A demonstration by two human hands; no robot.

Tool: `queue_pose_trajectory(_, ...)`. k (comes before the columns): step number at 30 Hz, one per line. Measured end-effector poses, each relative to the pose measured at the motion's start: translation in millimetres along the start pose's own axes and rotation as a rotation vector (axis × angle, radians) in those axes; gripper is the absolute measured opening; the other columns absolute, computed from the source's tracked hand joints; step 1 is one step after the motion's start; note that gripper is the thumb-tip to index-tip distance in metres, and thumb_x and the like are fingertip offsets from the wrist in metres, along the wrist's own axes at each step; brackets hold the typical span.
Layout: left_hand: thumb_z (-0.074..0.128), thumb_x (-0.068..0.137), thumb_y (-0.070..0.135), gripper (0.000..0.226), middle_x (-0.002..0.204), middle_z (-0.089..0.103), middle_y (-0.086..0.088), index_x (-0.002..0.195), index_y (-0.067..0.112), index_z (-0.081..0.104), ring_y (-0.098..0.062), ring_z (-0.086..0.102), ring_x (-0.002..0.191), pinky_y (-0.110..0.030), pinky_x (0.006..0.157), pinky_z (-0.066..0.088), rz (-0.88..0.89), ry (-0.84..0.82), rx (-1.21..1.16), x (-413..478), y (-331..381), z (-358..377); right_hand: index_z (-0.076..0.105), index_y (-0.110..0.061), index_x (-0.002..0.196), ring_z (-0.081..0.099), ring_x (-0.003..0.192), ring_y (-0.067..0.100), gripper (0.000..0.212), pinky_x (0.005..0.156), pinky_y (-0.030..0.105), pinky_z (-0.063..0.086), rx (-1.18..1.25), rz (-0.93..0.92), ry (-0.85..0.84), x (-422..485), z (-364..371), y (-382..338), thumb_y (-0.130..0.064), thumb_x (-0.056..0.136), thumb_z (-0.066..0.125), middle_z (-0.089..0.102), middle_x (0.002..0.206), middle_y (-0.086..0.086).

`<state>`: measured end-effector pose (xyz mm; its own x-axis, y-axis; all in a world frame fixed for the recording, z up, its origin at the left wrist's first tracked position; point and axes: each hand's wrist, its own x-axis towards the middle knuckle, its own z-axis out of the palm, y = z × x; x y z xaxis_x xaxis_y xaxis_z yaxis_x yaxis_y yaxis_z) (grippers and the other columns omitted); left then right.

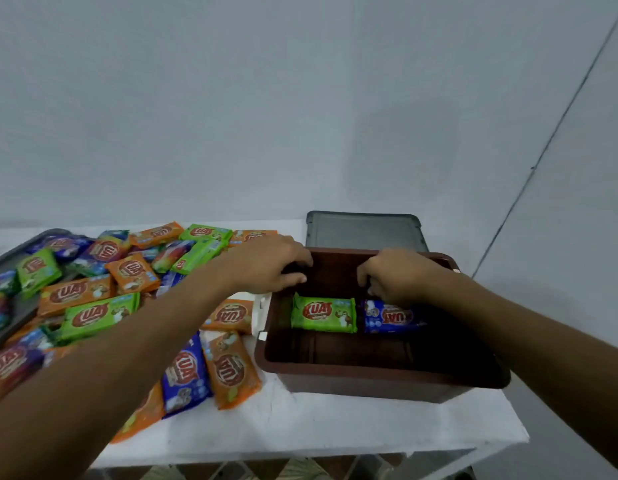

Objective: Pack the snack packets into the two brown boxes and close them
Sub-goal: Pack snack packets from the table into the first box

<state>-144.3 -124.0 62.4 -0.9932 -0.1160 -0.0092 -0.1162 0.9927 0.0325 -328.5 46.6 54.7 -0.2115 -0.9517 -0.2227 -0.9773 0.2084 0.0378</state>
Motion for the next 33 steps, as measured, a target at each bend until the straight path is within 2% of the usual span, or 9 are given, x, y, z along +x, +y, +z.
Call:
queue_pose_trajectory(4, 0.056, 0.095, 0.036, 0.031, 0.112, 0.065, 0.002, 0.118, 0.017, 0.064, -0.017, 0.058, 0.103, -0.034, 0.086, 0.046, -0.130, 0.207, -0.079, -39.9, -63.3, -6.9, 0.060, -0.026, 0.092, 0.053, 0.076, 0.017, 0.010, 0.065, 0.034, 0.046, 0.011, -0.110, 0.213, 27.8, -27.6, -30.3, -0.026, 0.093, 0.050, 0.053, 0.076, -0.009)
queue_pose_trajectory(9, 0.057, 0.093, 0.045, 0.046, 0.127, 0.057, -0.005, 0.131, 0.018, 0.054, -0.023, 0.055, 0.110, -0.035, 0.087, 0.046, -0.460, 0.012, 0.015, -72.2, -147.5, 15.0, 0.057, -0.032, 0.092, 0.047, 0.079, 0.011, 0.007, 0.063, 0.030, 0.036, 0.092, -0.170, 0.296, 84.3, -53.5, -76.1, -0.031, 0.093, 0.050, 0.048, 0.071, -0.015)
queue_pose_trajectory(14, 0.062, 0.082, 0.063, 0.085, 0.150, 0.035, -0.011, 0.147, 0.015, 0.033, -0.032, 0.044, 0.130, -0.045, 0.103, 0.044, -0.630, -0.119, -0.049, -65.1, -182.0, 56.9, 0.060, -0.033, 0.098, 0.056, 0.099, 0.018, 0.010, 0.071, 0.029, 0.038, 0.114, -0.153, 0.115, 154.1, -57.0, -115.1, -0.032, 0.088, 0.058, 0.062, 0.099, -0.006)
queue_pose_trajectory(20, 0.069, 0.080, 0.054, 0.093, 0.141, 0.044, -0.017, 0.149, 0.011, 0.024, -0.031, 0.052, 0.119, -0.040, 0.090, 0.051, -0.694, -0.147, -0.208, -54.0, -198.3, 63.9, 0.044, -0.021, 0.140, 0.046, 0.125, 0.025, 0.067, 0.094, 0.037, 0.043, -0.011, -0.070, -0.164, 220.8, -35.2, -145.0, -0.045, 0.083, 0.070, 0.050, 0.138, 0.004)
queue_pose_trajectory(22, 0.060, 0.086, 0.054, 0.080, 0.131, 0.052, -0.013, 0.146, 0.009, 0.031, -0.027, 0.057, 0.107, -0.038, 0.080, 0.050, -0.706, -0.148, -0.344, -54.9, -208.3, 56.3, 0.037, -0.019, 0.146, 0.042, 0.131, 0.026, 0.082, 0.102, 0.042, 0.041, -0.039, -0.052, -0.217, 233.3, -27.5, -151.3, -0.046, 0.078, 0.075, 0.043, 0.146, 0.006)
queue_pose_trajectory(24, 0.044, 0.097, 0.045, 0.043, 0.103, 0.058, -0.008, 0.115, 0.008, 0.053, -0.018, 0.054, 0.085, -0.032, 0.073, 0.040, -0.700, -0.034, -0.533, -59.0, -220.8, 49.2, 0.034, -0.018, 0.148, 0.042, 0.132, 0.027, 0.092, 0.104, 0.043, 0.042, -0.073, -0.047, -0.229, 243.5, -21.5, -157.3, -0.046, 0.073, 0.080, 0.042, 0.147, 0.007)
queue_pose_trajectory(27, 0.038, 0.098, 0.018, 0.031, 0.064, 0.030, -0.001, 0.069, 0.016, 0.029, -0.013, 0.027, 0.056, -0.031, 0.058, 0.024, -0.791, 0.064, -0.907, -70.5, -237.1, 39.3, 0.031, -0.020, 0.150, 0.039, 0.135, 0.027, 0.099, 0.107, 0.044, 0.040, -0.097, -0.047, -0.239, 254.3, -15.2, -162.3, -0.044, 0.069, 0.083, 0.037, 0.152, 0.007)
queue_pose_trajectory(31, 0.043, 0.077, 0.015, 0.004, 0.087, 0.058, -0.013, 0.080, 0.012, 0.044, -0.022, 0.053, 0.079, -0.034, 0.065, 0.045, -0.821, 0.006, -1.103, -89.9, -255.1, 39.9, 0.013, -0.017, 0.155, 0.022, 0.145, 0.030, 0.109, 0.114, 0.042, 0.027, -0.082, -0.054, -0.262, 258.4, -12.8, -167.8, -0.035, 0.073, 0.082, 0.019, 0.161, 0.009)
queue_pose_trajectory(33, 0.045, 0.078, 0.017, 0.023, 0.104, 0.065, -0.013, 0.096, 0.009, 0.057, -0.025, 0.060, 0.087, -0.035, 0.065, 0.050, -0.831, -0.016, -1.157, -96.6, -258.8, 41.3, 0.007, -0.017, 0.156, 0.019, 0.145, 0.032, 0.115, 0.115, 0.044, 0.027, -0.089, -0.026, -0.285, 260.7, -12.7, -171.1, -0.037, 0.072, 0.083, 0.017, 0.161, 0.012)
